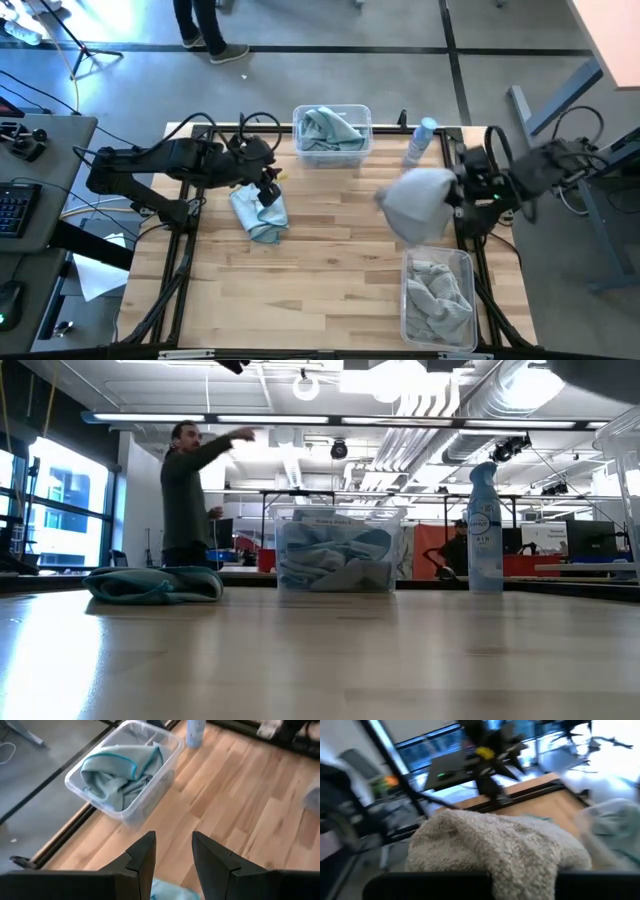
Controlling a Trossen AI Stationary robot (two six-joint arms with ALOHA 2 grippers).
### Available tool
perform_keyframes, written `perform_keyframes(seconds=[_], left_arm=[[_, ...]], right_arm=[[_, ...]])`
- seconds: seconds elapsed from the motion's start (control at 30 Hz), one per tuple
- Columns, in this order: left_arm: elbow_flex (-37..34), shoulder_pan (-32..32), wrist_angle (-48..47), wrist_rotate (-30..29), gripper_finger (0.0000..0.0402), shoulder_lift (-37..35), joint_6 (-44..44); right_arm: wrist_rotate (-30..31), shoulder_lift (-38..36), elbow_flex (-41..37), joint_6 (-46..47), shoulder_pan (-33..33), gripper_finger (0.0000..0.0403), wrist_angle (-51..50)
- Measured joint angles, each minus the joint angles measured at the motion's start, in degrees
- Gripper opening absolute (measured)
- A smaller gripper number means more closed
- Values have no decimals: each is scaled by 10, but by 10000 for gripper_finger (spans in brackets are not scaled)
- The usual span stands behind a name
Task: Sort microfiber towel by color & place in baskets
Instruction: Put the gray microfiber towel into the bottom transparent bin
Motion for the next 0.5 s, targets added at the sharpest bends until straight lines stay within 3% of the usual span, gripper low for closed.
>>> perform_keyframes(seconds=[0.5], left_arm=[[0, -3, 23, 0, 117, 0, -77]], right_arm=[[98, 7, 16, 177, 272, 0, -83]])
